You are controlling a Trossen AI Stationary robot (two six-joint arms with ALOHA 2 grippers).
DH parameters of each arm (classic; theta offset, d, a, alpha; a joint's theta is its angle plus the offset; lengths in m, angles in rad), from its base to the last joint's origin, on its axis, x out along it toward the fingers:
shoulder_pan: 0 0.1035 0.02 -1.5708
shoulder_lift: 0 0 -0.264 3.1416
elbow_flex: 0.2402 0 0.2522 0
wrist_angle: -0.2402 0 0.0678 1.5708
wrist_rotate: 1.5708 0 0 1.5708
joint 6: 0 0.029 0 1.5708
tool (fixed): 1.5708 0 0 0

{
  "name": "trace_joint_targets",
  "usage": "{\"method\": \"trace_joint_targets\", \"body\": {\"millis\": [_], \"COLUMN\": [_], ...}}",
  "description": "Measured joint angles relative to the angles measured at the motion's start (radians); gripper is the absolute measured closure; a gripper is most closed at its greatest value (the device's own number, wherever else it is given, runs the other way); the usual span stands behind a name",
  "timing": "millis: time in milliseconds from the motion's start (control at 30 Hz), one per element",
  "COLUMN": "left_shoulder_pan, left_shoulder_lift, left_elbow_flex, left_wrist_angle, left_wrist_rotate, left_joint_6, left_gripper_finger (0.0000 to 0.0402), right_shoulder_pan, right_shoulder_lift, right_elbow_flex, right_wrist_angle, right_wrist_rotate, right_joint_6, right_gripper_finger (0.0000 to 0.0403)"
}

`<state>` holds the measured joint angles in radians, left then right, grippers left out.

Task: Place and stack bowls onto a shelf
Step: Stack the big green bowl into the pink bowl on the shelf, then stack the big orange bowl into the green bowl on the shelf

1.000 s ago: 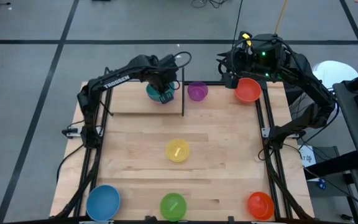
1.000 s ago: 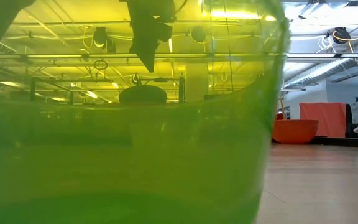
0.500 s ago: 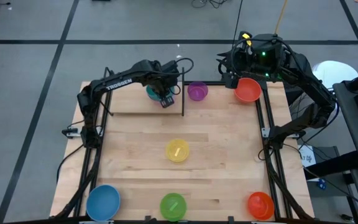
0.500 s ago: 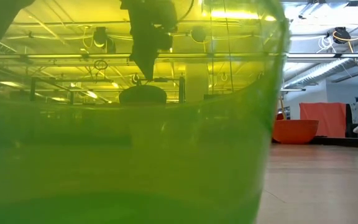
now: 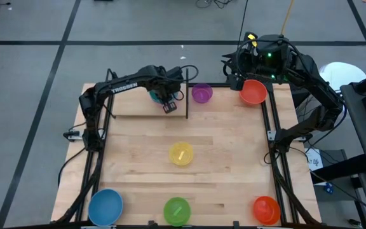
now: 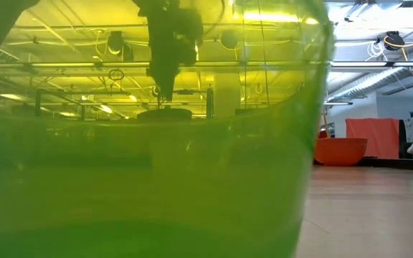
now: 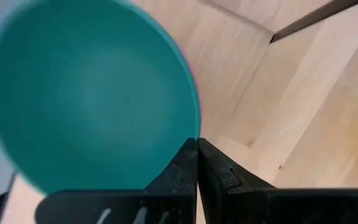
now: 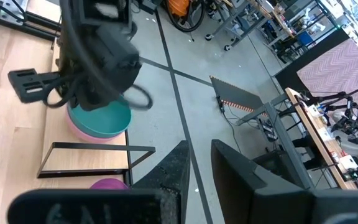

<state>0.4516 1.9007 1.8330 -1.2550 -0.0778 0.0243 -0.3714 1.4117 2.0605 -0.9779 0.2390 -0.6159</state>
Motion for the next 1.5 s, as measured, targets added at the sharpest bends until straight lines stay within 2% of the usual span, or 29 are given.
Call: {"method": "trace_joint_targets", "body": {"millis": [200, 400, 567, 700, 867, 1033, 1167, 1267, 1367, 1500], "left_shoulder_pan": [-0.001, -0.012, -0.013, -0.017, -0.020, -0.021, -0.021, -0.021, -0.020, -0.020], "left_shoulder_lift": [-0.105, -0.244, -0.322, -0.371, -0.418, -0.459, -0.475, -0.479, -0.481, -0.481], "left_elbow_flex": [0.156, 0.174, 0.174, 0.173, 0.173, 0.173, 0.173, 0.173, 0.173, 0.173], "left_wrist_angle": [-0.103, -0.185, -0.315, -0.315, -0.317, -0.317, -0.317, -0.317, -0.316, -0.316], "left_wrist_rotate": [0.004, 0.047, 0.032, 0.025, 0.025, 0.025, 0.025, 0.025, 0.025, 0.025], "left_joint_6": [0.005, -0.080, -0.155, -0.219, -0.215, -0.219, -0.219, -0.219, -0.213, -0.200], "left_gripper_finger": [0.0397, 0.0396, 0.0395, 0.0395, 0.0394, 0.0394, 0.0394, 0.0394, 0.0394, 0.0394], "right_shoulder_pan": [0.000, 0.000, 0.000, -0.009, -0.022, -0.076, -0.148, -0.221, -0.305, -0.409], "right_shoulder_lift": [0.000, 0.000, 0.000, 0.000, -0.007, -0.023, -0.040, -0.057, -0.067, -0.066], "right_elbow_flex": [0.000, 0.000, 0.000, -0.014, -0.103, -0.280, -0.437, -0.528, -0.587, -0.628], "right_wrist_angle": [-0.030, -0.087, -0.169, -0.282, -0.362, -0.388, -0.323, -0.211, -0.144, -0.126], "right_wrist_rotate": [0.000, 0.004, 0.128, 0.185, 0.177, 0.174, 0.098, -0.010, -0.145, -0.196], "right_joint_6": [0.007, 0.051, 0.056, 0.100, 0.222, 0.390, 0.431, 0.469, 0.478, 0.516], "right_gripper_finger": [0.0342, 0.0342, 0.0342, 0.0342, 0.0342, 0.0342, 0.0342, 0.0342, 0.0342, 0.0342]}}
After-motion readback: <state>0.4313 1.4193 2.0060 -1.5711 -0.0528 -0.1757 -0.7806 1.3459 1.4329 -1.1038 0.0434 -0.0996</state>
